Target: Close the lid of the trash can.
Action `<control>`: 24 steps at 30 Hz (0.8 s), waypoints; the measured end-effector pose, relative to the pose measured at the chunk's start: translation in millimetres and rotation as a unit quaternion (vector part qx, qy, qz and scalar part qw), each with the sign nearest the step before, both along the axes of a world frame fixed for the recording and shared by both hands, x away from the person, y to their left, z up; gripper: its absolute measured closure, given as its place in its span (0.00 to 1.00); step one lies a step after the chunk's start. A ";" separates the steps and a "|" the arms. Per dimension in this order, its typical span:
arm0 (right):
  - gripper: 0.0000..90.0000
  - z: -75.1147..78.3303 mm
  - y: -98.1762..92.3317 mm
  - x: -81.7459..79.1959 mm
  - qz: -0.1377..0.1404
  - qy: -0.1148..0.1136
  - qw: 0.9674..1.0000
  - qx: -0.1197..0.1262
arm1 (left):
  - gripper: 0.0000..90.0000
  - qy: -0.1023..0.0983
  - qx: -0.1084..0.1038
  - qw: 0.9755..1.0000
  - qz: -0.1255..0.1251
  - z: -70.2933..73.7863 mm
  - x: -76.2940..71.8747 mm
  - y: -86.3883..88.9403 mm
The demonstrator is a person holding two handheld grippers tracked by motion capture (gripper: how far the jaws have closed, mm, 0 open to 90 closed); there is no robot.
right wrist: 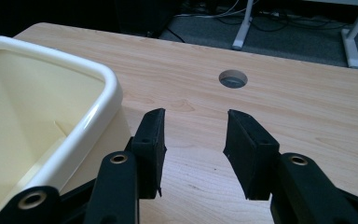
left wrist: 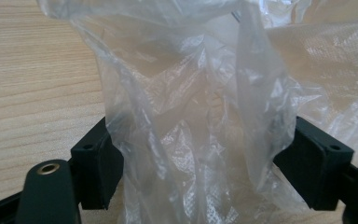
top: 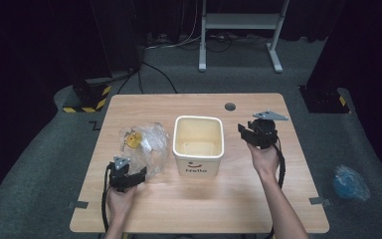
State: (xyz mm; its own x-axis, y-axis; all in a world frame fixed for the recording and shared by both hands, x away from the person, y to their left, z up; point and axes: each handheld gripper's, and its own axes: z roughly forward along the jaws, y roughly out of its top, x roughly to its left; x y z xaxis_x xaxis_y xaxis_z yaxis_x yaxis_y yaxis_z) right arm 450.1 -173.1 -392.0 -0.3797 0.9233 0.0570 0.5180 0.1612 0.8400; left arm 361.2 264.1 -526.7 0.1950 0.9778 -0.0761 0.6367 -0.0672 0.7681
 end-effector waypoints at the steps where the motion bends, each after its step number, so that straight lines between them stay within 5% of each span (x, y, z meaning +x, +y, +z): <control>1: 0.64 -0.3 -1.2 -0.3 0.000 0.000 1.000 0.000 | 0.25 0.000 0.000 1.000 0.000 0.0 0.0 0.0; 24: 0.64 -10.3 -22.4 -10.1 -0.012 0.003 1.000 0.008 | 0.25 0.000 0.003 1.000 -0.001 0.1 0.0 -0.1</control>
State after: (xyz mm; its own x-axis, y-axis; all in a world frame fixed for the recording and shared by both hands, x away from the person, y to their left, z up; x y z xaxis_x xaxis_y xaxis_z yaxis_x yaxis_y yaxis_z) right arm 440.0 -195.5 -402.3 -0.3563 0.9315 0.0737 0.5272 0.1353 0.8389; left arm 361.2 264.0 -526.6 0.1964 0.9780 -0.0707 0.6365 -0.0723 0.7679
